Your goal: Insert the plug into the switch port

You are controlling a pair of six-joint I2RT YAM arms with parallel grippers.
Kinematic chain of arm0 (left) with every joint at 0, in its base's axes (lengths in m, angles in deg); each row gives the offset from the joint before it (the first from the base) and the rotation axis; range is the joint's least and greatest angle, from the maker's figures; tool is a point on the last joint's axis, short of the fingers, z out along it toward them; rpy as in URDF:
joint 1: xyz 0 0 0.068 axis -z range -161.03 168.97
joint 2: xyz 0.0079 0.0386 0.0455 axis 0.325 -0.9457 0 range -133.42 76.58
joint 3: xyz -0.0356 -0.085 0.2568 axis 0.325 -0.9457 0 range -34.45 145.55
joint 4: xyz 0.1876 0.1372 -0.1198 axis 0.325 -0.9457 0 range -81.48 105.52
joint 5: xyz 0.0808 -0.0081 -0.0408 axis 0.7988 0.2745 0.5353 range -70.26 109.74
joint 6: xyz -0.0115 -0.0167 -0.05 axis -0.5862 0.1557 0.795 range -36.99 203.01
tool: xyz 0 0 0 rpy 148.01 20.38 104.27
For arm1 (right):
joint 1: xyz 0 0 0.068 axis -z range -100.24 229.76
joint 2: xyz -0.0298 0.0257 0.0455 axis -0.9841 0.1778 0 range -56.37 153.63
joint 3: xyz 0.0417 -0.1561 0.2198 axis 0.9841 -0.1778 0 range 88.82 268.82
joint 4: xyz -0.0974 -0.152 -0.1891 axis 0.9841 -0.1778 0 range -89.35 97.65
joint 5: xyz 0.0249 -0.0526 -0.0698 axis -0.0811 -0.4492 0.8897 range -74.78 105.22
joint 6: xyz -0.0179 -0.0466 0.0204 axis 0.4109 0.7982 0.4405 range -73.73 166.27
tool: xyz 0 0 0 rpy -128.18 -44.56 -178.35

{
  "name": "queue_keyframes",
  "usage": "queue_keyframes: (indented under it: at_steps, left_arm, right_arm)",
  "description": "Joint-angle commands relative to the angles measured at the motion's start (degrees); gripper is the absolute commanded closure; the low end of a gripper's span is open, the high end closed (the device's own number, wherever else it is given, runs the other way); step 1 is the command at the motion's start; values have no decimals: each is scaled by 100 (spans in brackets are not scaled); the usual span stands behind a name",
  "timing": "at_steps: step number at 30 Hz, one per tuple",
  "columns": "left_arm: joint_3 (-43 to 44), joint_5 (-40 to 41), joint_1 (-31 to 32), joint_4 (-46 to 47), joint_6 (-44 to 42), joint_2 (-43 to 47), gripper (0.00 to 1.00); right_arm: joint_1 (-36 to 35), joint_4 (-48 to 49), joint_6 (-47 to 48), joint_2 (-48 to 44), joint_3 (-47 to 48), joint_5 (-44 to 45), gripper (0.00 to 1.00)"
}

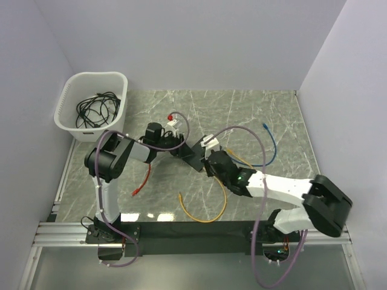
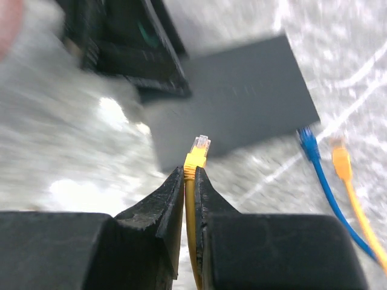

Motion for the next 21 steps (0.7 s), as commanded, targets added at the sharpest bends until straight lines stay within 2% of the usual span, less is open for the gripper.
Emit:
queue_keyframes:
  at_steps: [1, 8, 13, 17, 21]
  left_arm:
    - [-410, 325, -96, 167, 611, 629, 38]
    - [-1262, 906, -210, 386, 1076, 1896, 38]
    - [-1798, 459, -316, 956, 1716, 2958, 41]
    - [-2273, 203, -316, 2044, 2517, 3417, 48]
    - [-2476, 238, -316, 2521, 3282, 3646, 53]
  right_arm:
    - [-62, 336, -404, -731, -8, -204, 100]
    - [-88, 757, -536, -1050, -237, -854, 100]
    - [-88, 1266, -580, -1391, -465, -1346, 100]
    - [-79, 1592, -571, -1735, -597, -1628, 100]
    - [-79, 1821, -598, -1955, -545, -1954, 100]
